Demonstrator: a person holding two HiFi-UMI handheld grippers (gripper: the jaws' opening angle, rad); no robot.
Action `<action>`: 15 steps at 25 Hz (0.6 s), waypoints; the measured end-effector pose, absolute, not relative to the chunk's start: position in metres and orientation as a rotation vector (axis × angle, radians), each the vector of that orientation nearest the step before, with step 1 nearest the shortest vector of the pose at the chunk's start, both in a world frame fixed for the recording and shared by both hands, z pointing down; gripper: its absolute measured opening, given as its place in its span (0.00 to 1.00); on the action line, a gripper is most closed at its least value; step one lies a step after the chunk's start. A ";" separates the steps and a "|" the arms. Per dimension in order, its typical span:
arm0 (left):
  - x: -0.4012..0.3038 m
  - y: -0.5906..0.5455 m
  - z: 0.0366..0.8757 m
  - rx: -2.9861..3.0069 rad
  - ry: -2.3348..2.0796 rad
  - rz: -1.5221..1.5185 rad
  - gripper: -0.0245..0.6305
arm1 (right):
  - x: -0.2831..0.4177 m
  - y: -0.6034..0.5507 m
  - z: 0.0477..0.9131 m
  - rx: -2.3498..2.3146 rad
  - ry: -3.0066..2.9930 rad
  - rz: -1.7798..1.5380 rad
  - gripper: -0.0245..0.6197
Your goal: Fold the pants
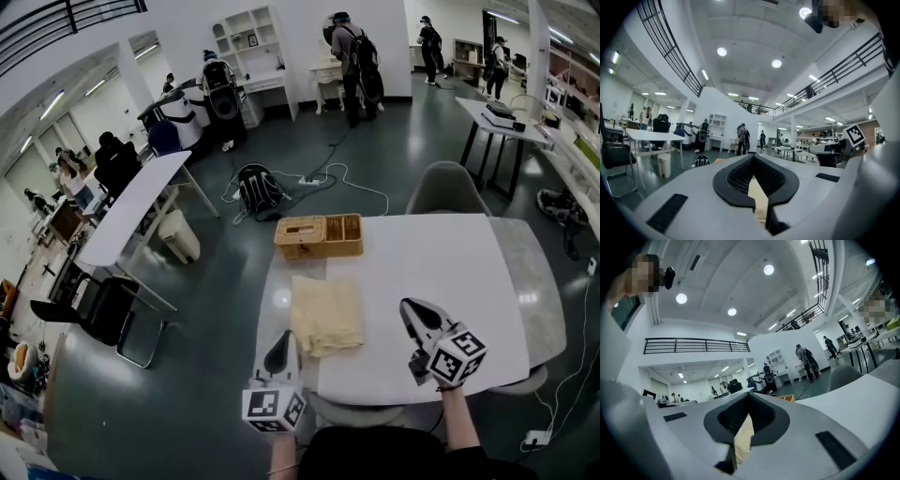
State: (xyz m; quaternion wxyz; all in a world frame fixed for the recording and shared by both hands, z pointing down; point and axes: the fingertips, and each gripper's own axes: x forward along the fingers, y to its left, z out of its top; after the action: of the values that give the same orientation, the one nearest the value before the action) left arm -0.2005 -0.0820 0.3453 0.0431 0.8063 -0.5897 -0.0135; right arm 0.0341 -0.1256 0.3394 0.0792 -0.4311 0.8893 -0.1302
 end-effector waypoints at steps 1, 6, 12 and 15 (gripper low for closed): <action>-0.201 -0.080 0.343 2.463 -1.818 -0.049 0.05 | 0.036 -0.124 0.337 -1.290 2.659 -0.377 0.06; -0.207 -0.070 0.335 2.442 -1.881 -0.087 0.05 | 0.045 -0.121 0.332 -1.301 2.650 -0.339 0.06; -0.206 -0.066 0.336 2.447 -1.885 -0.089 0.05 | 0.048 -0.119 0.334 -1.313 2.655 -0.317 0.06; -0.205 -0.065 0.336 2.456 -1.885 -0.082 0.05 | 0.051 -0.118 0.335 -1.323 2.652 -0.308 0.06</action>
State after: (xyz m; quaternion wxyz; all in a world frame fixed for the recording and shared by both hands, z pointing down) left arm -0.2046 -0.0649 0.3362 0.0224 0.7928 -0.6085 -0.0265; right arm 0.0509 -0.1180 0.3352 0.0808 -0.4426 0.8871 -0.1030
